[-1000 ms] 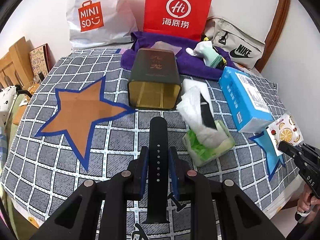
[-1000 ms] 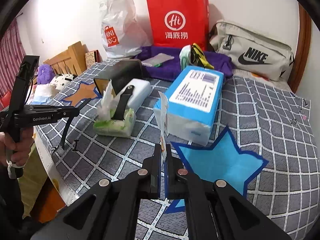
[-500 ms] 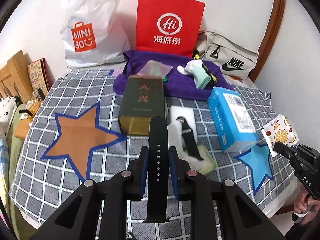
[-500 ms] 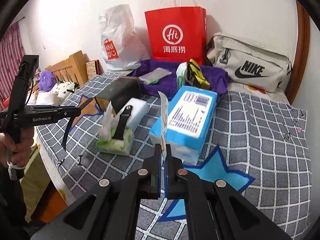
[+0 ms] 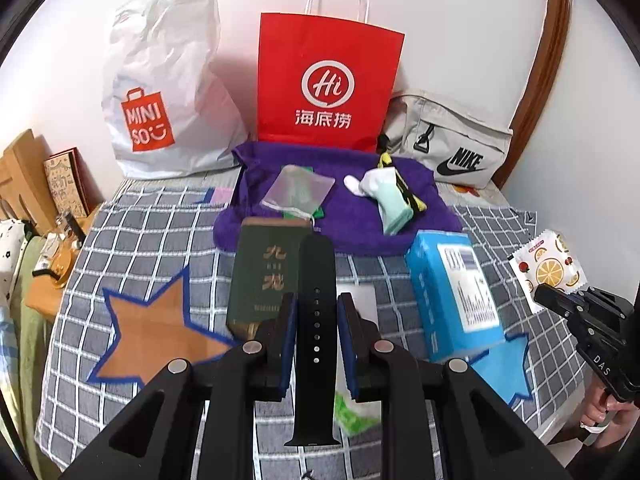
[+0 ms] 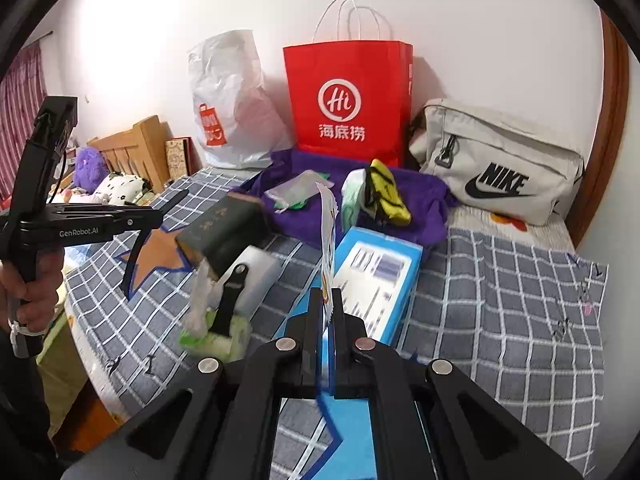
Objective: Organize soft objects
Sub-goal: 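Carry the strap and snack packet toward the purple towel with both tools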
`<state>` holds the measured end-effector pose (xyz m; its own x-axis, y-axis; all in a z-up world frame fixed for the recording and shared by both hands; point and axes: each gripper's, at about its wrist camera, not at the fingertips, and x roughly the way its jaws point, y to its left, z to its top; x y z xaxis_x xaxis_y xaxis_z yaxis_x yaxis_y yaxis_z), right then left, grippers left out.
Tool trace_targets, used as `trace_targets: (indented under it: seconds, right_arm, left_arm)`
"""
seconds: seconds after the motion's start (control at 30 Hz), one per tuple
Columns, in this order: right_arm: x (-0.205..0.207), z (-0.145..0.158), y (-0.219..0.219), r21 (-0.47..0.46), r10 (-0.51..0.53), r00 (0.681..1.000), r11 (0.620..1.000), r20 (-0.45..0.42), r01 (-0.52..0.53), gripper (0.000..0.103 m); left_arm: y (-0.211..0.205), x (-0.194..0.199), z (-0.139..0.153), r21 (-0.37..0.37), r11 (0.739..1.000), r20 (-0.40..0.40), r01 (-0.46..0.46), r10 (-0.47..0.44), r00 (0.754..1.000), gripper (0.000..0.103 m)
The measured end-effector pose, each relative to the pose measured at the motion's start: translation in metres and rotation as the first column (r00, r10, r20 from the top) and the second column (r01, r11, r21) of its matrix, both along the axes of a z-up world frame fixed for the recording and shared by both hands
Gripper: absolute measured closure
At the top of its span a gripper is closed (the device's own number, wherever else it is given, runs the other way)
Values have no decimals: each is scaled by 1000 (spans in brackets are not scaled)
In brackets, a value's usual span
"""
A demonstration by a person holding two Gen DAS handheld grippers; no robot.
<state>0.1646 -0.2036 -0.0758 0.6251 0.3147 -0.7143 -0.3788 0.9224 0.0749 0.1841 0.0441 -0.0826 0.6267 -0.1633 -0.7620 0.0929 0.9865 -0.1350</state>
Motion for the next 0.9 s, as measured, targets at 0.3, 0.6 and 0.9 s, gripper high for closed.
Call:
trace_targets:
  seconds: [0.3,0.6,0.9]
  right_arm:
    - [40,7,-7,9,-38,999,999,11,38,101]
    - [75,12,-16,13,-74,997,997,19,74,101]
    - [116,14,-16,2,-101,994,995,37,101,101]
  left_arm:
    - [4,33,10,1,1000,10,3,-3,1000,83]
    - [8,65,17,-3,1000,18,-3,3,1000,83]
    - [8,102,17,13,1000,21,-8,7,1000,83]
